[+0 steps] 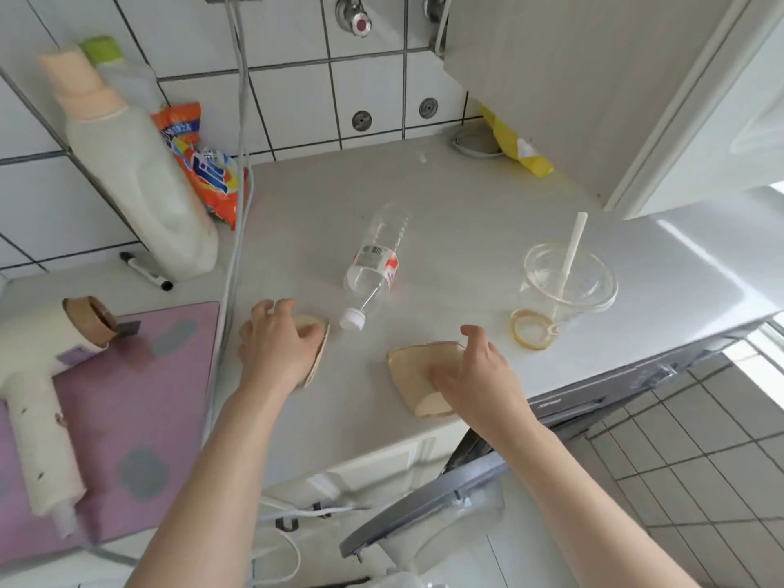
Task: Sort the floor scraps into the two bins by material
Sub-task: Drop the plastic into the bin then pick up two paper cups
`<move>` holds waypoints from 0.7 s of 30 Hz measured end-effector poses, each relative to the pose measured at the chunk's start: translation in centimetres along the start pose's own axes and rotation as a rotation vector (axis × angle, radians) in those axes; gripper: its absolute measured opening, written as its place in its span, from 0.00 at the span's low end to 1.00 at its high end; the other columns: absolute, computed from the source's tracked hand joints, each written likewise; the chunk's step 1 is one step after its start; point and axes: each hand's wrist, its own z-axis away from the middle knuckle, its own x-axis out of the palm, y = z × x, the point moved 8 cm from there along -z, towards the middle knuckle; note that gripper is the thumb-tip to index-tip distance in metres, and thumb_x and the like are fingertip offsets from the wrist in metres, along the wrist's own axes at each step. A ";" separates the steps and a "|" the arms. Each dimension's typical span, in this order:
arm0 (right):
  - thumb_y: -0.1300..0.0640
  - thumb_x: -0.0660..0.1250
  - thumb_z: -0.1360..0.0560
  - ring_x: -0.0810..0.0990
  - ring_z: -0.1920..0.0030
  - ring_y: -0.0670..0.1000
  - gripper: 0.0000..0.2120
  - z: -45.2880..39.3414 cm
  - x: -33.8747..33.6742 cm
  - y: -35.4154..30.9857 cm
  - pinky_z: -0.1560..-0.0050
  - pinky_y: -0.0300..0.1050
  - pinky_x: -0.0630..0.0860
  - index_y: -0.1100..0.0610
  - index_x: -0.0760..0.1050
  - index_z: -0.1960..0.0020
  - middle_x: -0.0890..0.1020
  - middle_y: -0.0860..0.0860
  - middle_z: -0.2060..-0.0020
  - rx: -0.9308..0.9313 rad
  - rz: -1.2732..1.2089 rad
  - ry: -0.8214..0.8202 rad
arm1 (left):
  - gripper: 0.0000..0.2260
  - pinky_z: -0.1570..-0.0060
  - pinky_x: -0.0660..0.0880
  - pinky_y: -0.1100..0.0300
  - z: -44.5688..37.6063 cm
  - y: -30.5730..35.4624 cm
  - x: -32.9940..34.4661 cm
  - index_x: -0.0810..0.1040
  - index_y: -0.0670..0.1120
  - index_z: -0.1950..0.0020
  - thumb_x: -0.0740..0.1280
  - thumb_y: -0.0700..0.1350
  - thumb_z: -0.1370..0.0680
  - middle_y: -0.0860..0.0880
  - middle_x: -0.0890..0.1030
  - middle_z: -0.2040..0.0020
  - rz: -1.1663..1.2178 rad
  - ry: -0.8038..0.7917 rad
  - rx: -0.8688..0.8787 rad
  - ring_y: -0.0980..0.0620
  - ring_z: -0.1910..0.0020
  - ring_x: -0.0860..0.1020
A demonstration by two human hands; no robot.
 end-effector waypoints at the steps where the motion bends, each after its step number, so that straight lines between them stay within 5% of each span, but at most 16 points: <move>1: 0.55 0.63 0.27 0.73 0.41 0.58 0.30 -0.1 0.0 -0.1 0.48 0.47 0.69 0.56 0.56 0.28 0.75 0.57 0.42 0.001 -0.002 0.006 | 0.25 0.34 0.64 0.48 0.2 -0.1 0.1 0.69 0.49 0.31 0.65 0.54 0.26 0.45 0.64 0.29 -0.005 0.004 -0.001 0.38 0.32 0.65; 8: 0.59 0.62 0.28 0.73 0.41 0.58 0.29 -1.1 0.5 0.3 0.49 0.45 0.72 0.59 0.60 0.28 0.77 0.57 0.43 0.060 -0.139 0.015 | 0.21 0.42 0.67 0.47 1.8 -0.2 0.1 0.73 0.51 0.39 0.67 0.56 0.29 0.45 0.68 0.39 -0.050 -0.006 -0.025 0.39 0.39 0.67; 11: 0.57 0.65 0.28 0.74 0.52 0.57 0.11 -1.2 0.0 0.1 0.66 0.40 0.66 0.59 0.73 0.47 0.78 0.53 0.56 0.043 -0.160 0.049 | 0.21 0.47 0.71 0.52 2.5 -0.5 -0.7 0.76 0.50 0.41 0.71 0.55 0.31 0.45 0.70 0.43 -0.013 0.006 0.014 0.40 0.45 0.73; 14: 0.55 0.66 0.28 0.74 0.61 0.55 0.10 -1.2 -0.5 0.1 0.72 0.39 0.64 0.63 0.73 0.57 0.77 0.54 0.63 0.022 -0.213 0.072 | 0.21 0.52 0.74 0.54 3.2 -0.3 -1.9 0.78 0.48 0.47 0.75 0.57 0.35 0.47 0.72 0.47 0.058 0.029 0.033 0.42 0.56 0.79; 21: 0.56 0.67 0.30 0.81 0.56 0.59 0.10 -0.1 -1.9 1.5 0.59 0.56 0.77 0.61 0.76 0.53 0.82 0.60 0.57 0.042 -0.487 0.050 | 0.19 0.67 0.77 0.54 6.0 2.1 -0.9 0.74 0.45 0.63 0.74 0.60 0.35 0.50 0.76 0.67 0.532 -0.198 0.020 0.48 0.64 0.79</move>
